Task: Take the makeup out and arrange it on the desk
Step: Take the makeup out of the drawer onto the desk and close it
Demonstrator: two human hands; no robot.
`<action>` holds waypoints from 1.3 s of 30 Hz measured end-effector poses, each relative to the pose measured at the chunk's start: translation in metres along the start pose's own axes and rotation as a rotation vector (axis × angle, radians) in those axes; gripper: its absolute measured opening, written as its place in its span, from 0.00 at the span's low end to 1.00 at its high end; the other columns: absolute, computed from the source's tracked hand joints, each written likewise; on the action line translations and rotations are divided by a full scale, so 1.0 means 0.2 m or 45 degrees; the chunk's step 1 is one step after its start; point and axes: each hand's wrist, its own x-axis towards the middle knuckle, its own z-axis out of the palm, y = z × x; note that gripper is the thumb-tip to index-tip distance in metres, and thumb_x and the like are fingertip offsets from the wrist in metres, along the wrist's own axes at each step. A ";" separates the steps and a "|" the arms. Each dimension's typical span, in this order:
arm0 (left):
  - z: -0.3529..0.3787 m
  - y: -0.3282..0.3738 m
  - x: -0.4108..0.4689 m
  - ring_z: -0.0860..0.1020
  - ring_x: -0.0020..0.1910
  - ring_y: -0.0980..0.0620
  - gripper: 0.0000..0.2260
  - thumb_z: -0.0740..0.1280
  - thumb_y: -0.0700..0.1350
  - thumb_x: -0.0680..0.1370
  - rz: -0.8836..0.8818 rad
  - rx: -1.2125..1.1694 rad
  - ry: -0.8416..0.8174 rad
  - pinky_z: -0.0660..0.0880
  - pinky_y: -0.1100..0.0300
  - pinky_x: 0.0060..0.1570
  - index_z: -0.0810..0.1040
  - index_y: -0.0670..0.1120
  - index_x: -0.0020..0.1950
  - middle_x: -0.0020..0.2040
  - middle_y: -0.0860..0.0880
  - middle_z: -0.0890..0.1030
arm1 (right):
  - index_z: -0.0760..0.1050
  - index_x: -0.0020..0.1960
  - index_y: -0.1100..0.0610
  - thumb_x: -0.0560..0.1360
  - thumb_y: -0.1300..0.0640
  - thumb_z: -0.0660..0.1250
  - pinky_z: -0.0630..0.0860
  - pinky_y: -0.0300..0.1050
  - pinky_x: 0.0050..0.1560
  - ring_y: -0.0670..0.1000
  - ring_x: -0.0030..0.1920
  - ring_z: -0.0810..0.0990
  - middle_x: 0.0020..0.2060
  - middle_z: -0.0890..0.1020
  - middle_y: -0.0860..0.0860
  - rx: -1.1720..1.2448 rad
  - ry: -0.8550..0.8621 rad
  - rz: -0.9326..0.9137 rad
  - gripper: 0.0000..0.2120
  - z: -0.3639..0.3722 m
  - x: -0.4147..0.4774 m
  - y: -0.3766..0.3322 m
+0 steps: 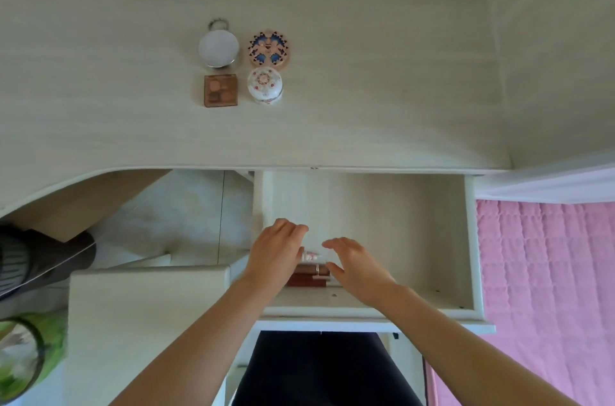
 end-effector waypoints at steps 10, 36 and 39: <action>0.26 -0.02 0.07 0.70 0.59 0.46 0.10 0.61 0.36 0.77 -0.073 0.183 -0.497 0.70 0.55 0.52 0.75 0.44 0.57 0.55 0.47 0.78 | 0.70 0.68 0.56 0.78 0.56 0.62 0.72 0.49 0.61 0.55 0.61 0.75 0.62 0.76 0.54 -0.007 -0.167 0.100 0.18 0.25 0.21 0.12; 0.37 -0.06 0.12 0.73 0.54 0.47 0.19 0.65 0.29 0.72 -0.216 0.035 -0.653 0.73 0.58 0.48 0.68 0.42 0.60 0.59 0.44 0.69 | 0.66 0.67 0.55 0.76 0.66 0.59 0.68 0.43 0.45 0.56 0.51 0.72 0.54 0.71 0.57 -0.242 -0.286 0.041 0.20 0.36 0.26 0.22; 0.36 -0.08 0.13 0.72 0.40 0.53 0.17 0.64 0.30 0.74 -0.258 -0.073 -0.673 0.69 0.62 0.40 0.69 0.43 0.61 0.59 0.45 0.66 | 0.67 0.64 0.56 0.76 0.65 0.58 0.70 0.44 0.47 0.55 0.49 0.72 0.55 0.71 0.57 -0.171 -0.340 0.122 0.17 0.29 0.24 0.30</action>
